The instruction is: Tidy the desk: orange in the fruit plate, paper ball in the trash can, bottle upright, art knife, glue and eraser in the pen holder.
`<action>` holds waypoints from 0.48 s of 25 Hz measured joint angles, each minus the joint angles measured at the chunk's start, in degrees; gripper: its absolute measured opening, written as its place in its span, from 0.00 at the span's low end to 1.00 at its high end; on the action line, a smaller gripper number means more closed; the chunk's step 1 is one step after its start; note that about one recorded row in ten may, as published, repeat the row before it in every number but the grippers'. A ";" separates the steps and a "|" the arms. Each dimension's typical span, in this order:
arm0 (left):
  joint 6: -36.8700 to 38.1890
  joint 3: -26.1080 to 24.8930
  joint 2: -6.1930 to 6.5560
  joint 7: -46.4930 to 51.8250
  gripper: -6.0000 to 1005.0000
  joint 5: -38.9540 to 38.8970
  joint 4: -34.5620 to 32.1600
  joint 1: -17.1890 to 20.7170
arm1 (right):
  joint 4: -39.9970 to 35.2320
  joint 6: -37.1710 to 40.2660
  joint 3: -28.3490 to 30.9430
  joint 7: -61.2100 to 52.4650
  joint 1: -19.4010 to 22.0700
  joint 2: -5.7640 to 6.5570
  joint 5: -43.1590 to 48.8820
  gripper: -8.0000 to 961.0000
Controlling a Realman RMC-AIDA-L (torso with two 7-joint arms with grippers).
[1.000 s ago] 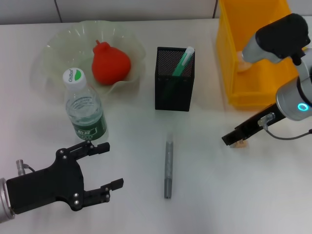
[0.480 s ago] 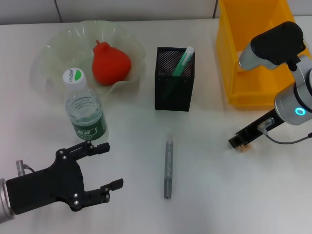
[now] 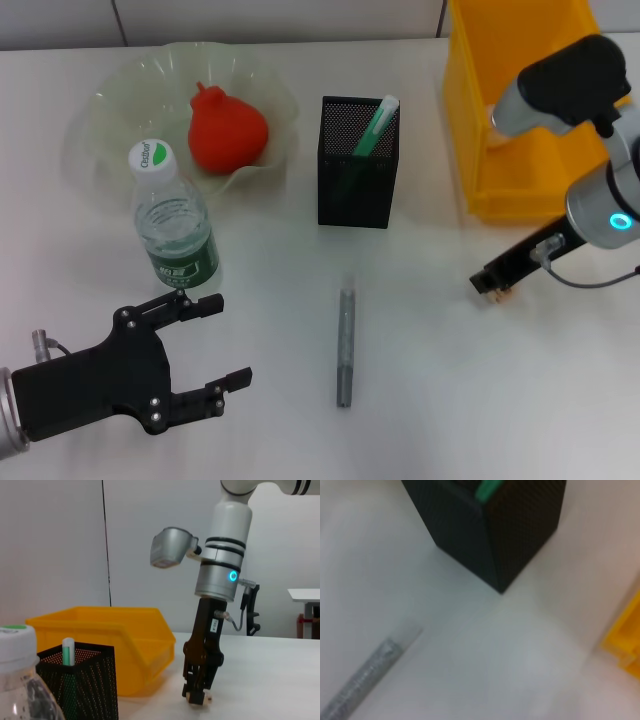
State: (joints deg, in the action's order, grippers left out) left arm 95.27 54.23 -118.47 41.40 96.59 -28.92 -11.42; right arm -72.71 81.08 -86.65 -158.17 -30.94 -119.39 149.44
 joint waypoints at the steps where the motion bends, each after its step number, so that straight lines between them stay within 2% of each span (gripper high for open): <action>1: 0.00 0.00 0.00 0.00 0.78 0.00 0.00 0.00 | -2.61 0.95 0.37 0.07 0.60 0.03 -0.27 0.28; 7: 0.02 0.00 0.00 0.00 0.78 0.00 0.00 -0.01 | -11.31 3.67 2.49 0.96 2.15 0.04 -2.18 0.30; 9: 0.03 0.00 0.00 0.00 0.78 0.00 0.00 0.13 | -15.70 5.87 6.04 3.00 2.31 0.08 -6.52 0.31; 12: 0.03 0.00 0.00 0.00 0.78 0.00 0.00 0.19 | -17.93 6.38 8.01 3.68 2.17 0.13 -8.09 0.32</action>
State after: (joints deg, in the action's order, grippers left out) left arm 95.30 54.22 -118.47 41.40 96.59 -28.91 -11.23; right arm -90.64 87.46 -78.64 -154.49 -28.77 -119.26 141.34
